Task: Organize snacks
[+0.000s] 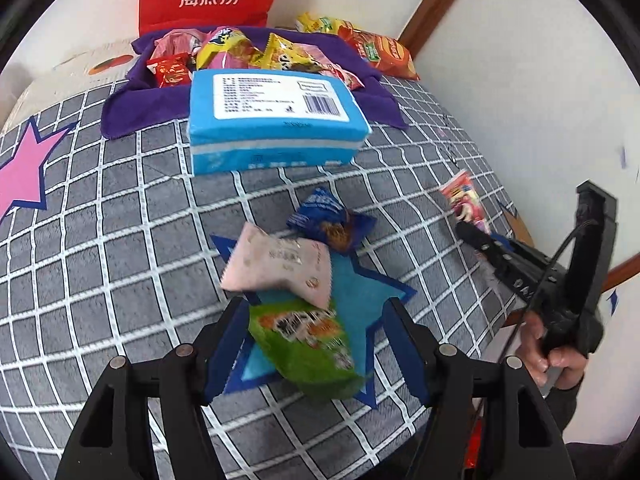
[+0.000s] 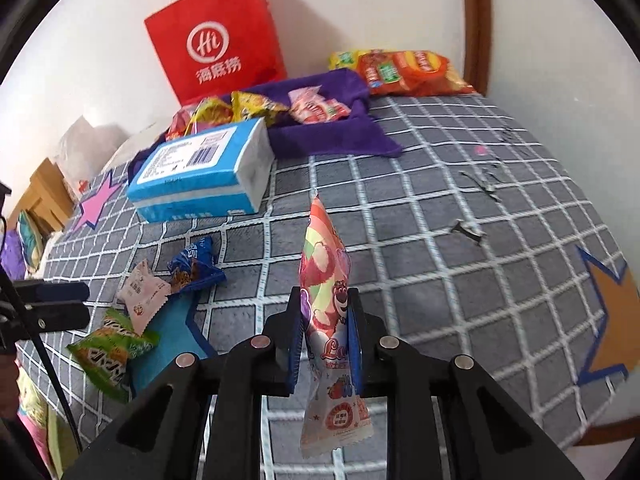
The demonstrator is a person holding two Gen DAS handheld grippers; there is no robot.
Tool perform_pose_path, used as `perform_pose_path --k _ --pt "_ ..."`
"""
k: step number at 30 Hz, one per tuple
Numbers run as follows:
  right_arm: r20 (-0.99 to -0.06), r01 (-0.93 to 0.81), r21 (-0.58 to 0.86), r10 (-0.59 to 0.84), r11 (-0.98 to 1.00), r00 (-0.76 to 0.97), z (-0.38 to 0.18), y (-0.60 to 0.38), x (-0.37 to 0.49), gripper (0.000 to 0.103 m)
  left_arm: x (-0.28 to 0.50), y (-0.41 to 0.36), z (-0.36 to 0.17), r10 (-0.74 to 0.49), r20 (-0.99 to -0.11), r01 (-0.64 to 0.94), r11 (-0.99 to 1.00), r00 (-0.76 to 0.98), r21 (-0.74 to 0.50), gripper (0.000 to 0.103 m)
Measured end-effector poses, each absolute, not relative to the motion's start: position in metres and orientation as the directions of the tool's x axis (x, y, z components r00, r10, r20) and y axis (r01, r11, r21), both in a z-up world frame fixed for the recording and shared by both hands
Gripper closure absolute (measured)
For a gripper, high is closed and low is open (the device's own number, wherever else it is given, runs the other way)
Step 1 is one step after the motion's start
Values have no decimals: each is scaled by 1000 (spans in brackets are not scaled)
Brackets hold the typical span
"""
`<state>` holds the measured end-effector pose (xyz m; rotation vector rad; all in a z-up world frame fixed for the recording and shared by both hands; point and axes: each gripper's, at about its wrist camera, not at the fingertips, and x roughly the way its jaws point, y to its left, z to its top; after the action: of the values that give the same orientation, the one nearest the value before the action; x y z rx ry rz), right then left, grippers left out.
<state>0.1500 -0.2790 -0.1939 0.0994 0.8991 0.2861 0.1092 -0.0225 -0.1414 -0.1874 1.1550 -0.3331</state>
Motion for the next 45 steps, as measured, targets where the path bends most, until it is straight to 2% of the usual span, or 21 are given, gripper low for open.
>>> perform_pose_path --k 7,11,13,14,17,32,45 --pt "-740 -185 218 286 958 608 -183 -298 121 83 97 -35 -162 -317 -876 155 948 363 -279 35" --pt "-744 -180 216 281 960 606 -183 -301 106 83 96 -42 -171 -250 -898 156 966 362 -207 35" --pt "-745 -176 219 281 960 605 -183 -302 101 83 97 -41 -177 -244 -903 143 968 355 -206 37" --pt "-746 -170 223 280 960 604 -184 -302 98 83 97 -40 -179 -248 -900 136 968 357 -212 42" --pt "-749 -156 228 276 961 602 -184 -304 92 83 94 -36 -180 -278 -887 136 960 367 -245 47" --pt "-722 -135 256 282 957 631 -156 -296 75 83 81 -8 -131 -324 -822 165 946 467 -279 49" --pt "-684 -218 270 347 938 642 -125 -269 86 83 82 9 -97 -316 -782 129 947 537 -294 49"
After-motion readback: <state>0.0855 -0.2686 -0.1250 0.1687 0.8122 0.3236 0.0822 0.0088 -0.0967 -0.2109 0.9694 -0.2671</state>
